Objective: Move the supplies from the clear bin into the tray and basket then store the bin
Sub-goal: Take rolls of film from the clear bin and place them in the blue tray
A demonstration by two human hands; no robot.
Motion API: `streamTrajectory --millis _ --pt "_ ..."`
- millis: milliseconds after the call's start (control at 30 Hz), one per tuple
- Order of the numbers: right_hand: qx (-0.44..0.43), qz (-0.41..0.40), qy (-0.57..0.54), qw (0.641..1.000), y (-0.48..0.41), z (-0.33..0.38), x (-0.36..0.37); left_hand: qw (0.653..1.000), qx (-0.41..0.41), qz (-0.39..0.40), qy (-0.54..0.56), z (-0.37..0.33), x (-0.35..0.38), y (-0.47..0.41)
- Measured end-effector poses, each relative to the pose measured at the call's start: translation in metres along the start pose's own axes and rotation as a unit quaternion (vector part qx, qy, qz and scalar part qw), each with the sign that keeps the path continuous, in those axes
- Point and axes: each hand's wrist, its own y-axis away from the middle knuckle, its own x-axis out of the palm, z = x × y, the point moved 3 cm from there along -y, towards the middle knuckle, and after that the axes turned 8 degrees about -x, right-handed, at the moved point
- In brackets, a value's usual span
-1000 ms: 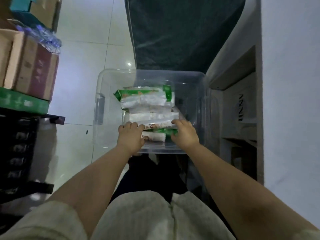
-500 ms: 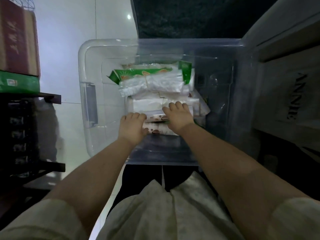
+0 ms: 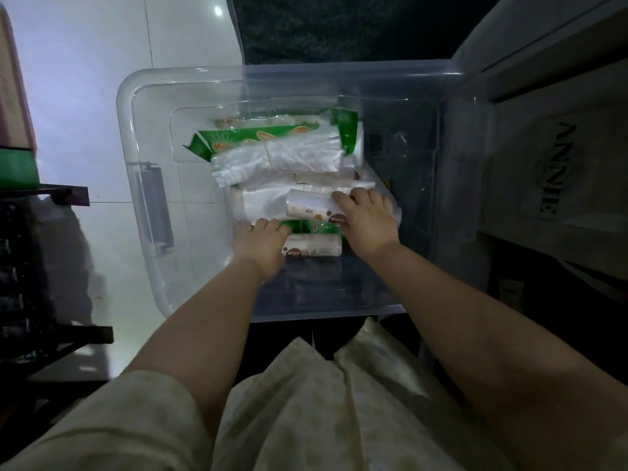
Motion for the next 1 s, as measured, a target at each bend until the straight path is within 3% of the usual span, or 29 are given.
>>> streamTrajectory --millis 233,367,700,1000 --pt "0.039 -0.019 -0.052 0.998 0.001 -0.012 0.016 0.996 0.019 0.065 -0.051 -0.017 0.015 -0.033" --pt "0.037 -0.032 -0.068 0.996 0.003 -0.012 0.010 0.996 0.024 0.083 -0.002 -0.015 0.010 -0.033" --pt "0.021 -0.102 -0.087 0.991 0.062 0.006 -0.100 0.999 0.031 -0.036 0.024 -0.022 -0.088 0.065" --pt "0.014 -0.300 -0.032 0.953 0.135 0.028 -0.236 0.967 0.069 -0.246 0.010 -0.049 -0.189 0.158"
